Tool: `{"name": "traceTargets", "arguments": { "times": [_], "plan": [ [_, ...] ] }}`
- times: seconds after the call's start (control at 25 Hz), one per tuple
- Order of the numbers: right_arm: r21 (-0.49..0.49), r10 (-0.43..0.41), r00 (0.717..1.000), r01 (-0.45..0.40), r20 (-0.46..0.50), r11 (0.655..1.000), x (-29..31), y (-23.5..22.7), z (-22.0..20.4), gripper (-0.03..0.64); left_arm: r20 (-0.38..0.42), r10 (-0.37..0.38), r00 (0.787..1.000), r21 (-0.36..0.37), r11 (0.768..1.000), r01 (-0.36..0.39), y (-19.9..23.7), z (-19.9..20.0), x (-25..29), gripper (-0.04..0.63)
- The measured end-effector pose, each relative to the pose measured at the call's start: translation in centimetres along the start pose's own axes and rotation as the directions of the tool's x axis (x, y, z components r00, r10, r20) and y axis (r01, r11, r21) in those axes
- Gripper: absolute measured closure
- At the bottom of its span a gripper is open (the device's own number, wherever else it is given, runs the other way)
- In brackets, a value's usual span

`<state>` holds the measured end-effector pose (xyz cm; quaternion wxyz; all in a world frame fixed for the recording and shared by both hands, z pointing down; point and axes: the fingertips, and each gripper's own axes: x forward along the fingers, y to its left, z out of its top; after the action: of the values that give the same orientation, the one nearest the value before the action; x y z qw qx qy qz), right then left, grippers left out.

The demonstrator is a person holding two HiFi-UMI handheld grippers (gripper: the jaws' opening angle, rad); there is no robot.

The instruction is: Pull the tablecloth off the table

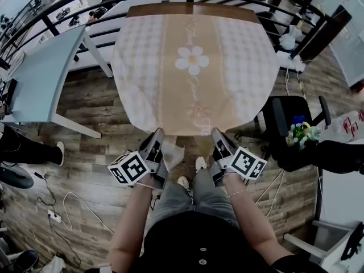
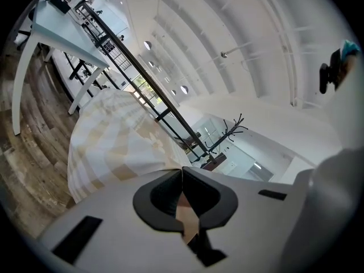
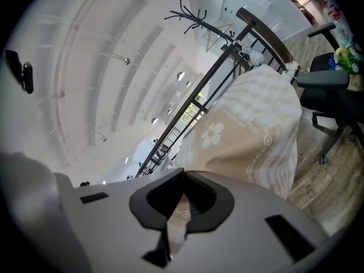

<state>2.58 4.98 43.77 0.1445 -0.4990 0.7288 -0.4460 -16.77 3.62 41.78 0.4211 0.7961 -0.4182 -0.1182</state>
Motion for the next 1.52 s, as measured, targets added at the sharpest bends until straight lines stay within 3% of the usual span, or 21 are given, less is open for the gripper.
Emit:
{"name": "traceTargets", "arguments": {
  "times": [0.76,1.16,1.32,1.52],
  "plan": [
    [0.014,0.077,0.994,-0.076,-0.074,0.997,-8.4,0.9,-3.8,0.591,0.083,0.056,0.995,0.004,0.998,-0.056,-4.7,-5.7,-7.8,0.580],
    [0.016,0.091,0.991,-0.090,-0.098,0.996,-10.5,1.4,-5.5,0.591,0.115,0.041,0.992,0.031,0.999,-0.045,-6.5,-6.4,-10.3,0.580],
    [0.015,0.084,0.991,-0.083,-0.102,0.996,-10.7,1.3,-5.5,0.591,0.116,0.036,0.993,0.041,0.998,-0.041,-6.9,-6.3,-10.3,0.580],
    [0.000,0.088,0.990,-0.089,-0.111,0.996,-10.6,1.6,-5.8,0.589,0.088,0.092,0.992,0.017,0.995,-0.094,-5.3,-7.1,-10.6,0.580]
  ]
}}
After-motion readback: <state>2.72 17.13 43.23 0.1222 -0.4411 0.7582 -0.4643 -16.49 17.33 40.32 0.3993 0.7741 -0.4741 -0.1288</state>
